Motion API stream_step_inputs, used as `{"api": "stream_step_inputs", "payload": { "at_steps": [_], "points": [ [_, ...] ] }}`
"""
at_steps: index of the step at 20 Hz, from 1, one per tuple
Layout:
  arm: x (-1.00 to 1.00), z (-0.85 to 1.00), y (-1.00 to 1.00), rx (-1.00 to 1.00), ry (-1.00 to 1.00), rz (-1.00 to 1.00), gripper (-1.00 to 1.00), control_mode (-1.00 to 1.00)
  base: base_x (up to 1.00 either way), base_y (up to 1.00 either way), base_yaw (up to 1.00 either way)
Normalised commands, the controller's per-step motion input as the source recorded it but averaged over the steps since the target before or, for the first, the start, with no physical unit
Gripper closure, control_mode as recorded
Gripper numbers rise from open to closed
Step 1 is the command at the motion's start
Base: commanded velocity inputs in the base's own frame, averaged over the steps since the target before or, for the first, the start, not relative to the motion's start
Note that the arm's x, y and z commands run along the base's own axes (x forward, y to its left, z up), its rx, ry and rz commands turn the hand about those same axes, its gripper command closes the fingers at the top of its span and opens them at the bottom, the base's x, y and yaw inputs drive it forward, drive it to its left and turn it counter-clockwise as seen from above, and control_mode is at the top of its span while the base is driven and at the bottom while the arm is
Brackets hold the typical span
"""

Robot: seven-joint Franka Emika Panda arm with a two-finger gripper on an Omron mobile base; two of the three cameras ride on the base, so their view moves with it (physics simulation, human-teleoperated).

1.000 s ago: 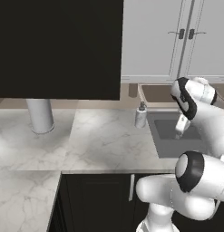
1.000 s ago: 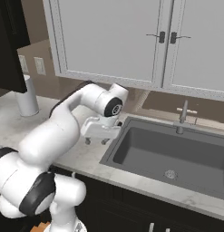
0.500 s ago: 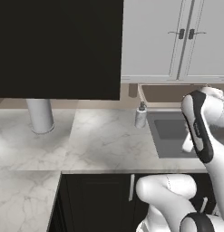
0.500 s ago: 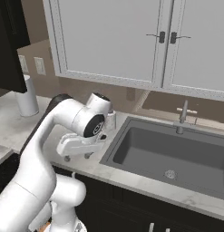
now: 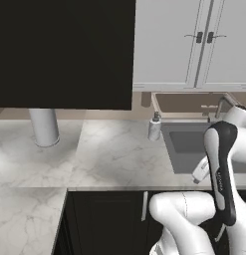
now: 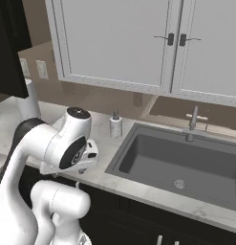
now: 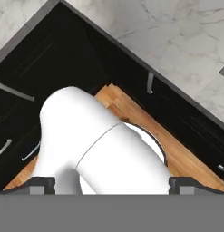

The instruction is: Locate and retrieve the dish brush and soap dispenser from the cabinet. Place them next to the sink.

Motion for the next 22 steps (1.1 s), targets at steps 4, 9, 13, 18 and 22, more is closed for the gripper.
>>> {"api": "stream_step_inputs", "payload": {
  "at_steps": [4,9,13,18,22],
  "points": [
    [-0.38,0.07,0.05,-0.09,-0.07,-0.26,-1.0,-1.0,0.0,0.0,0.0],
    [-0.09,0.12,0.01,-0.03,0.0,-0.35,-1.0,-1.0,0.0,0.0,0.0],
    [0.0,0.15,0.04,-0.02,0.12,-0.2,-1.0,-1.0,0.0,0.0,0.0],
    [0.0,0.0,0.0,0.0,0.01,0.0,-1.0,-1.0,0.0,0.0,0.0],
    [0.0,0.1,0.16,-0.03,0.01,-0.01,-1.0,-1.0,0.0,0.0,0.0]
  ]
}}
